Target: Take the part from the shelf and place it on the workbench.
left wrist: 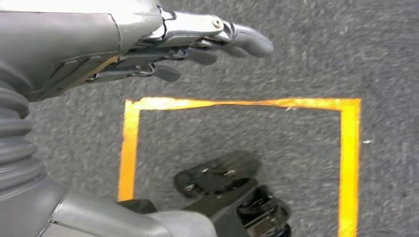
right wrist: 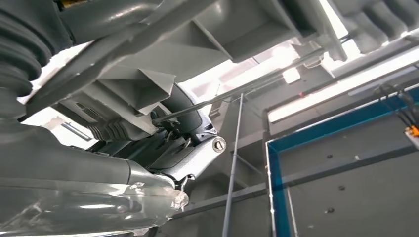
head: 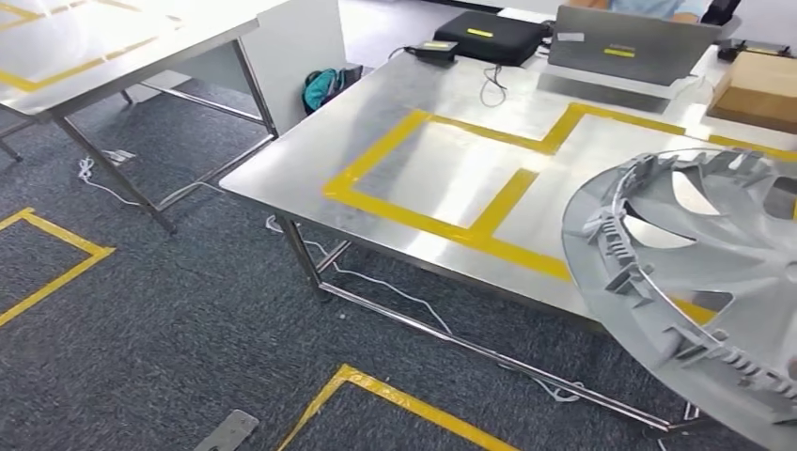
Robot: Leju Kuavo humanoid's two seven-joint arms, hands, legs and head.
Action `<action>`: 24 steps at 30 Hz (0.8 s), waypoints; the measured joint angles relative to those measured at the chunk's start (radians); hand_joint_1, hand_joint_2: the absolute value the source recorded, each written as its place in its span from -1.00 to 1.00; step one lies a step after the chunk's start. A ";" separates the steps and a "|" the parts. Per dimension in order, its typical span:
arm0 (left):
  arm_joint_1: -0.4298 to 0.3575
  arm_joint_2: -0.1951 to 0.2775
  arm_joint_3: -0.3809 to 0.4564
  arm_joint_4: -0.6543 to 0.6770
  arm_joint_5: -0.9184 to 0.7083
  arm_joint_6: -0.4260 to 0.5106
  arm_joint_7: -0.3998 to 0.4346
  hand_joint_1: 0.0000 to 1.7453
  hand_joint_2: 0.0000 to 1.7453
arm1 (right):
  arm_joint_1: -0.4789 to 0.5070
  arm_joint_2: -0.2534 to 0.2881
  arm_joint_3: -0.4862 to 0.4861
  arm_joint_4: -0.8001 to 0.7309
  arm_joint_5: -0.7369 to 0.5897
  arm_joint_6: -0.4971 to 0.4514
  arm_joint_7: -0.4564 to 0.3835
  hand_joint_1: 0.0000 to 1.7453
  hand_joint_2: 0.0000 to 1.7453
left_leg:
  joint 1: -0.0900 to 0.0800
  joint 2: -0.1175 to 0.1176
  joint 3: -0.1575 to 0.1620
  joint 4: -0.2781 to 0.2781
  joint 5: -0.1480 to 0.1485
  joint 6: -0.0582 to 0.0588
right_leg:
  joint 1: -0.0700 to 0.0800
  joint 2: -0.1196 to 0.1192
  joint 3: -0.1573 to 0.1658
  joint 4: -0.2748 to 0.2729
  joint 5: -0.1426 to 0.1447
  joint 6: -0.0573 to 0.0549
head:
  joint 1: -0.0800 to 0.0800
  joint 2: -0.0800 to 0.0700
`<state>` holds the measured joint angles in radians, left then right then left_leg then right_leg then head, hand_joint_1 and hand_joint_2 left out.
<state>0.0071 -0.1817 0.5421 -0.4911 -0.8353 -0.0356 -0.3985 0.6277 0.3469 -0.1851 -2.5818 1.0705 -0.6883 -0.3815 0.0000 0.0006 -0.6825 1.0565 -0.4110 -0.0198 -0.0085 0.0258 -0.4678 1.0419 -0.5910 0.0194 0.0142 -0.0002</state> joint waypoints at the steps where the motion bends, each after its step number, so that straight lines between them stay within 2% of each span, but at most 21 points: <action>1: 0.000 0.000 0.000 0.000 -0.002 0.001 0.000 -1.00 1.00 | 0.000 0.000 -0.001 0.001 -0.002 0.000 0.000 1.00 1.00 | -0.001 0.000 0.003 -0.013 0.006 0.004 | 0.001 0.001 0.014 -0.007 -0.002 0.007 | -0.001 0.000; 3: -0.001 -0.001 0.001 0.000 -0.009 0.005 0.003 -1.00 1.00 | 0.000 0.001 -0.001 0.002 -0.004 0.000 0.003 1.00 1.00 | 0.003 -0.001 0.024 -0.025 -0.002 0.015 | 0.002 -0.002 0.025 -0.005 0.005 0.018 | 0.000 0.000; 4: -0.001 -0.002 0.001 0.000 -0.012 0.006 0.005 -1.00 1.00 | 0.000 0.001 -0.002 0.002 -0.004 0.000 0.005 1.00 1.00 | 0.005 -0.001 0.038 -0.029 -0.008 0.021 | 0.002 -0.006 0.010 0.027 0.015 0.022 | 0.003 0.000; 5: 0.000 -0.003 0.001 -0.001 -0.015 0.006 0.008 -1.00 1.00 | -0.001 0.001 -0.002 0.003 -0.003 0.000 0.006 1.00 1.00 | 0.006 -0.002 0.052 -0.033 -0.015 0.025 | 0.003 -0.010 -0.023 0.079 0.019 0.024 | 0.005 0.000; 6: 0.001 -0.004 0.001 -0.001 -0.016 0.006 0.010 -1.00 1.00 | -0.001 0.001 -0.001 0.003 -0.004 0.000 0.006 1.00 1.00 | 0.006 -0.001 0.066 -0.036 -0.025 0.029 | 0.003 -0.014 -0.071 0.145 0.014 0.026 | 0.007 0.000; 7: 0.002 -0.005 0.001 -0.001 -0.016 0.006 0.013 -1.00 1.00 | -0.001 0.001 -0.001 0.004 -0.004 0.000 0.005 1.00 1.00 | 0.006 0.000 0.080 -0.038 -0.037 0.032 | 0.004 -0.015 -0.121 0.205 -0.010 0.027 | 0.008 0.000; 8: 0.003 -0.006 0.001 -0.001 -0.016 0.005 0.016 -1.00 1.00 | -0.001 0.001 -0.001 0.004 -0.005 0.000 0.004 1.00 1.00 | 0.006 0.001 0.096 -0.039 -0.050 0.033 | 0.004 -0.015 -0.166 0.246 -0.050 0.028 | 0.007 0.000; 9: 0.004 -0.006 0.001 -0.001 -0.016 0.005 0.018 -1.00 1.00 | -0.001 0.001 -0.001 0.004 -0.006 0.000 0.004 1.00 1.00 | 0.006 0.001 0.114 -0.040 -0.065 0.034 | 0.004 -0.016 -0.198 0.261 -0.091 0.029 | 0.008 0.000; 10: 0.005 -0.007 0.001 -0.001 -0.016 0.004 0.020 -1.00 1.00 | 0.000 0.001 -0.002 0.004 -0.006 0.000 0.004 1.00 1.00 | 0.006 0.002 0.135 -0.040 -0.080 0.035 | 0.004 -0.017 -0.218 0.250 -0.116 0.029 | 0.008 0.000; 11: 0.005 -0.008 0.001 -0.001 -0.016 0.004 0.020 -1.00 1.00 | 0.000 0.001 -0.002 0.005 -0.007 0.000 0.004 1.00 1.00 | 0.007 0.003 0.158 -0.040 -0.097 0.034 | 0.004 -0.020 -0.227 0.218 -0.110 0.030 | 0.008 0.000; 12: 0.005 -0.008 0.002 -0.001 -0.016 0.003 0.020 -1.00 1.00 | 0.000 0.001 -0.002 0.005 -0.008 0.000 0.003 1.00 1.00 | 0.007 0.005 0.178 -0.041 -0.114 0.032 | 0.004 -0.029 -0.229 0.171 -0.066 0.030 | 0.008 0.000; 14: 0.006 -0.007 0.003 -0.001 -0.015 0.002 0.021 -1.00 1.00 | -0.001 0.001 -0.002 0.007 -0.013 0.000 0.001 1.00 1.00 | 0.004 0.013 0.217 -0.041 -0.149 0.024 | 0.005 -0.062 -0.224 0.080 0.074 0.025 | 0.008 0.000; 15: 0.006 -0.007 0.004 -0.002 -0.015 0.001 0.022 -1.00 1.00 | -0.002 0.001 -0.002 0.008 -0.015 0.000 0.000 1.00 1.00 | 0.003 0.018 0.235 -0.045 -0.164 0.018 | 0.007 -0.073 -0.217 0.055 0.123 0.019 | 0.006 0.000; 16: 0.005 -0.007 0.005 -0.002 -0.015 0.001 0.022 -1.00 1.00 | -0.003 0.001 -0.002 0.008 -0.017 0.000 -0.002 1.00 1.00 | 0.003 0.023 0.253 -0.046 -0.171 0.010 | 0.010 -0.075 -0.210 0.044 0.145 0.012 | 0.006 0.000; 18: 0.000 -0.007 0.006 -0.002 -0.014 0.001 0.022 -1.00 1.00 | -0.002 0.001 -0.003 0.009 -0.018 0.000 -0.003 1.00 1.00 | 0.005 0.029 0.270 -0.032 -0.164 -0.006 | 0.010 -0.055 -0.179 0.035 0.140 -0.004 | 0.005 0.000; 19: -0.004 -0.008 0.006 -0.002 -0.014 0.001 0.022 -1.00 1.00 | -0.001 0.001 -0.004 0.009 -0.018 0.000 -0.004 1.00 1.00 | 0.006 0.026 0.260 0.001 -0.153 -0.012 | 0.008 -0.046 -0.165 0.028 0.139 -0.011 | 0.005 0.000; 20: -0.007 -0.008 0.006 -0.002 -0.014 0.001 0.022 -1.00 1.00 | -0.001 0.002 -0.005 0.009 -0.018 -0.001 -0.004 1.00 1.00 | 0.007 0.020 0.233 0.049 -0.150 -0.015 | 0.005 -0.038 -0.149 0.022 0.138 -0.016 | 0.003 0.000; 21: -0.009 -0.009 0.006 -0.002 -0.014 0.001 0.022 -1.00 1.00 | -0.001 0.002 -0.005 0.009 -0.019 -0.001 -0.006 1.00 1.00 | 0.008 0.014 0.191 0.108 -0.158 -0.018 | 0.003 -0.030 -0.139 0.015 0.135 -0.020 | 0.002 0.000; 23: -0.006 -0.009 0.006 -0.002 -0.014 0.001 0.022 -1.00 1.00 | -0.002 0.002 -0.005 0.010 -0.020 0.000 -0.008 1.00 1.00 | 0.008 0.009 0.100 0.205 -0.217 -0.019 | 0.000 -0.009 -0.119 0.007 0.122 -0.024 | 0.000 0.000; 24: -0.004 -0.009 0.006 -0.002 -0.014 0.001 0.022 -1.00 1.00 | -0.002 0.002 -0.005 0.010 -0.021 0.000 -0.008 1.00 1.00 | 0.008 0.008 0.066 0.225 -0.250 -0.019 | -0.002 0.002 -0.108 0.005 0.113 -0.024 | 0.000 0.000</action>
<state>0.0035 -0.1905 0.5483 -0.4936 -0.8496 -0.0350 -0.3761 0.6260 0.3492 -0.1905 -2.5718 1.0492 -0.6888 -0.3900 0.0082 0.0088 -0.6166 1.2816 -0.6614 -0.0384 -0.0102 0.0275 -0.5760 1.0465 -0.4779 -0.0042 0.0140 0.0000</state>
